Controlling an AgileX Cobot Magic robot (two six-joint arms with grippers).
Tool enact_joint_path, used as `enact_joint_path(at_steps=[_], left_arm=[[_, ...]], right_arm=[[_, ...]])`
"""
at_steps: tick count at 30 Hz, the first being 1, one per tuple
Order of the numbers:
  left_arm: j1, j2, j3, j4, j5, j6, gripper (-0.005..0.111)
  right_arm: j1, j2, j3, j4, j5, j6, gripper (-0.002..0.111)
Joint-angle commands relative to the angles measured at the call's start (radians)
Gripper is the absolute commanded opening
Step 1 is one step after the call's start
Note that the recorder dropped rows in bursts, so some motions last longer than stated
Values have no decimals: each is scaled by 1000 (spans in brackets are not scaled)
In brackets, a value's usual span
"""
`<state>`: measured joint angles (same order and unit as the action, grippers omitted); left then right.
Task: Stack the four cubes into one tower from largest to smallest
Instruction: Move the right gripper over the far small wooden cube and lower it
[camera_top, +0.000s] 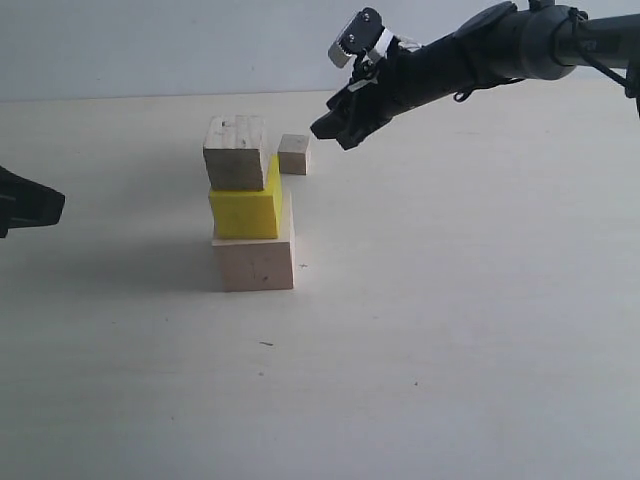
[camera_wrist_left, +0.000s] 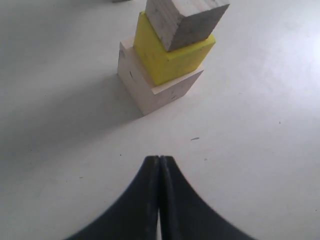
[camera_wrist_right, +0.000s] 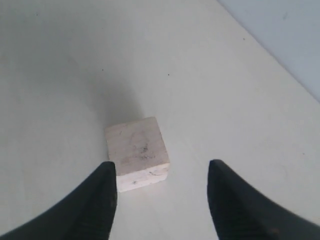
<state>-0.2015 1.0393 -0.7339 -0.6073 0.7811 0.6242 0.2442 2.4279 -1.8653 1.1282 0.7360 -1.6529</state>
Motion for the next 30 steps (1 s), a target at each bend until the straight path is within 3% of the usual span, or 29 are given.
enact_joint_path(at_steps=[1,6,19,30], left_arm=[[3,3,-5,0,-1,-4,0],[3,3,-5,2,-1,-4,0],[3,3,1,7,-6,-4,0],[3,3,1,15,2,-4,0]], right_arm=[[0,3,-7,33,-5,1,58],[0,10,-7,31,-7,-28,73],[24,38,-7,113,32,-187,70],[53,90,-7,118,-69,-232,70]])
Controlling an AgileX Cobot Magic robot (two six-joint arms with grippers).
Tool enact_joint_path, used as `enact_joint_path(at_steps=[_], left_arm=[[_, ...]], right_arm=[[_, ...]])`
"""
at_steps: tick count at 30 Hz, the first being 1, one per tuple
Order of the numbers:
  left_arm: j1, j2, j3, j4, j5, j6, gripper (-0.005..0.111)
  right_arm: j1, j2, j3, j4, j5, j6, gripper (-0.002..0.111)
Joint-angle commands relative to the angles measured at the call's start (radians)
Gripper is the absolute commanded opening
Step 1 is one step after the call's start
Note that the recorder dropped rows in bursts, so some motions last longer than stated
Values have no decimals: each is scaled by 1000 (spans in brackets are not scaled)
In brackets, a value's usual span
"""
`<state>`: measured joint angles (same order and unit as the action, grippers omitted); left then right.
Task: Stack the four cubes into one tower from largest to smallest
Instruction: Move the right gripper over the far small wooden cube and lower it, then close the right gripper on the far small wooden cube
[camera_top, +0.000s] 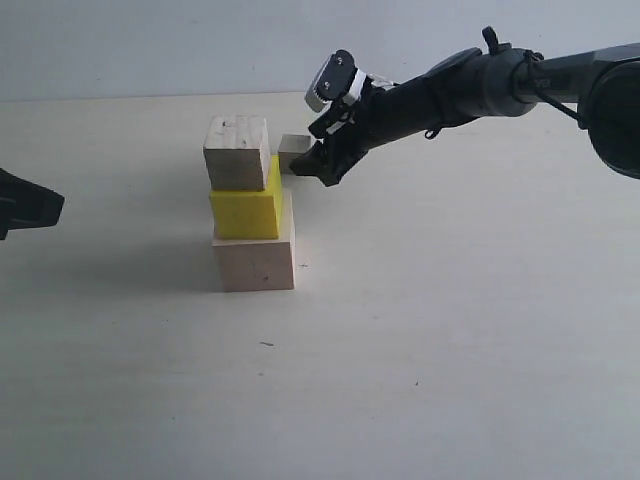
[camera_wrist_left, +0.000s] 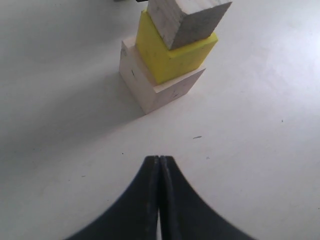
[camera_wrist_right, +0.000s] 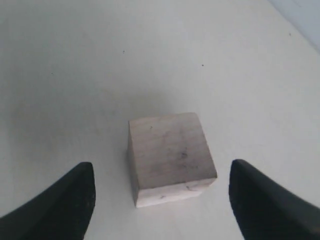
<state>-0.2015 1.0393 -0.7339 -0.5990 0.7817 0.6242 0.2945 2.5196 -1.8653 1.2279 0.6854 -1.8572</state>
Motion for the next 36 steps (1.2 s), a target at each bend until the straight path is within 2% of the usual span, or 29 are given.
enact_joint_path(at_steps=[1,9,20,22,23,24,26,30,36], left_arm=[[3,3,1,6,1,-4,0],[3,3,1,6,1,-4,0],[3,3,1,7,0,-4,0],[3,3,1,9,0,-4,0],[3,3,1,9,0,-4,0],[3,3,1,9,0,-4,0],[3,3,1,9,1,-4,0],[3,3,1,9,1,-4,0],[3,3,1,9,-1,-4,0]], right_arm=[[3,-2,-7,27,-26,-28,70],[3,18,-7,82,-28,-54,70],[8,33,-7,119,-24,-83,59],[13,33,-7,111,-20,-48,37],[13,30,-7,95,-18,-29,29],[13,23,-7,49,-15,20,16],[13,5,-7,-78,-15,128,0],[9,-63,-7,-340,-23,441,0],[7,-179,-7,-555,41,710,0]])
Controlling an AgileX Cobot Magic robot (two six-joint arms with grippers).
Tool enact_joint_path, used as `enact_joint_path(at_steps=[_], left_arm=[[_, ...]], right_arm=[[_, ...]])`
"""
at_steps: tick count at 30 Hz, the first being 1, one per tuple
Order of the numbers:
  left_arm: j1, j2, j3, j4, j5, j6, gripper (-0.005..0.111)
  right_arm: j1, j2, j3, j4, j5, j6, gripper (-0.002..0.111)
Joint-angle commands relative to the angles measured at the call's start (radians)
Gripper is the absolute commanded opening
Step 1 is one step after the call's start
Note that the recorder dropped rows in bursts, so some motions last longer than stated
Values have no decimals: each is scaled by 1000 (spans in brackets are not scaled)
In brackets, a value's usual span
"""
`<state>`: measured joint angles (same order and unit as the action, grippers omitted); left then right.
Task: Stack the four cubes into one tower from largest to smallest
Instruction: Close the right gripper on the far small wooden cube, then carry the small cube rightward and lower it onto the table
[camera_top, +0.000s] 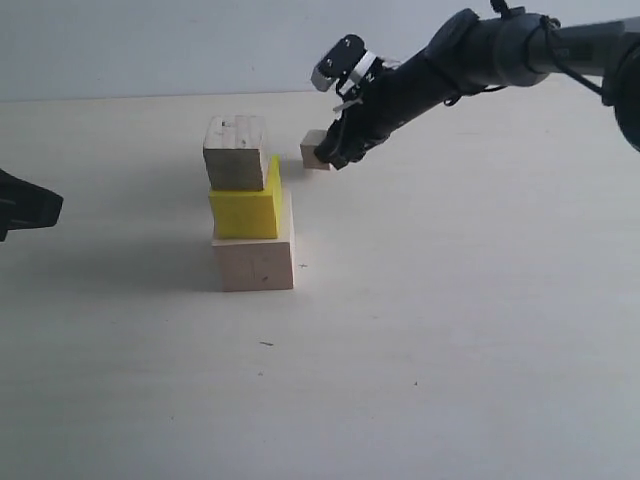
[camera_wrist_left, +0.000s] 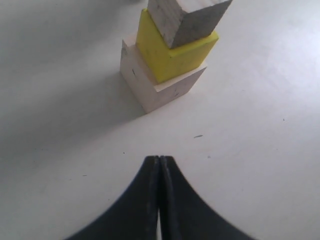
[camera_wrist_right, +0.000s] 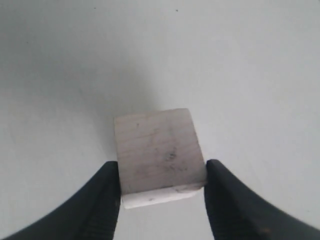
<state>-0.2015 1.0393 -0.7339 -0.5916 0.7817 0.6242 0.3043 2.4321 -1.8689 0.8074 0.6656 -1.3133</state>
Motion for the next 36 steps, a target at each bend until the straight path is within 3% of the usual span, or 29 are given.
enact_joint_path(at_steps=[1,9,15,21,27,33,36], left_arm=[[3,3,1,2,-1,-4,0],[3,3,1,2,-3,-4,0],[3,3,1,-15,-20,-4,0],[3,3,1,-43,-49,-4,0],[3,3,1,-76,-84,-4,0],[3,3,1,-103,-84,2,0],[3,3,1,-105,-91,7,0]], right_arm=[[-3,-110,-3,-150,75,207,0],[-5,-266,64,-316,257,422,0],[-13,-429,343,-277,103,461,0],[-13,-652,603,-157,-259,495,0],[-13,-794,719,-168,-129,642,0],[-13,-876,903,-477,-133,897,0],[-13,-906,996,-532,-193,971,0]])
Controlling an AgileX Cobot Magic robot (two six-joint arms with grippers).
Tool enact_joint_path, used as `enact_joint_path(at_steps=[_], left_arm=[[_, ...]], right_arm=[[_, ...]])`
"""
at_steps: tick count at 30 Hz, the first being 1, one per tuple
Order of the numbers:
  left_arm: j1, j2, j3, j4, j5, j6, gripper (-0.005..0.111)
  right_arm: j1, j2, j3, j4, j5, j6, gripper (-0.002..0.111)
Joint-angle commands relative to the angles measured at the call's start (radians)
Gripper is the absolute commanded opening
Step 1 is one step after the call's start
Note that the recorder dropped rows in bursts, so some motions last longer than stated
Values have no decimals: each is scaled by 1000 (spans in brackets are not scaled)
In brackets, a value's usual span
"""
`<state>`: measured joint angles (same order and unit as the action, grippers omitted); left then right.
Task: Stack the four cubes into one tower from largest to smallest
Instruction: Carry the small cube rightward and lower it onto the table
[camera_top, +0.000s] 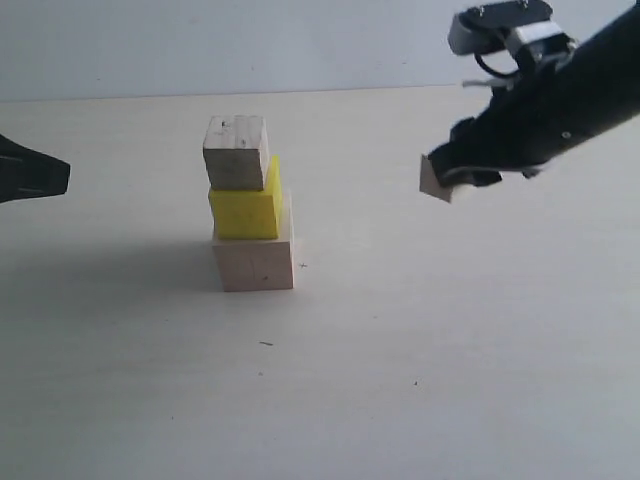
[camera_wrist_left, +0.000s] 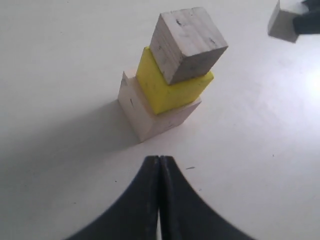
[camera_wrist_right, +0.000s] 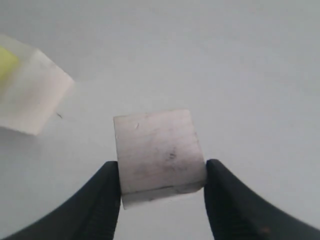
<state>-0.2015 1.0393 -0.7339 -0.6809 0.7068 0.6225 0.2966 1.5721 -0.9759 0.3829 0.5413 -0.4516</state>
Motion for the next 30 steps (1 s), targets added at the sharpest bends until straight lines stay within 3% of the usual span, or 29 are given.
enact_joint_path(at_steps=[1,7,11,17,30], left_arm=[[3,3,1,-15,-20,8,0],[3,3,1,-28,-44,12,0],[3,3,1,-33,-59,14,0],[3,3,1,-46,-91,27,0],[3,3,1,-63,-93,27,0]], right_arm=[[-5,-55,133,-81,-109,111,0],[0,-105,316,126,-331,-10,0],[59,-139,430,143,-560,-46,0],[122,-98,440,129,-614,-65,0],[122,87,437,129,-738,-52,0]])
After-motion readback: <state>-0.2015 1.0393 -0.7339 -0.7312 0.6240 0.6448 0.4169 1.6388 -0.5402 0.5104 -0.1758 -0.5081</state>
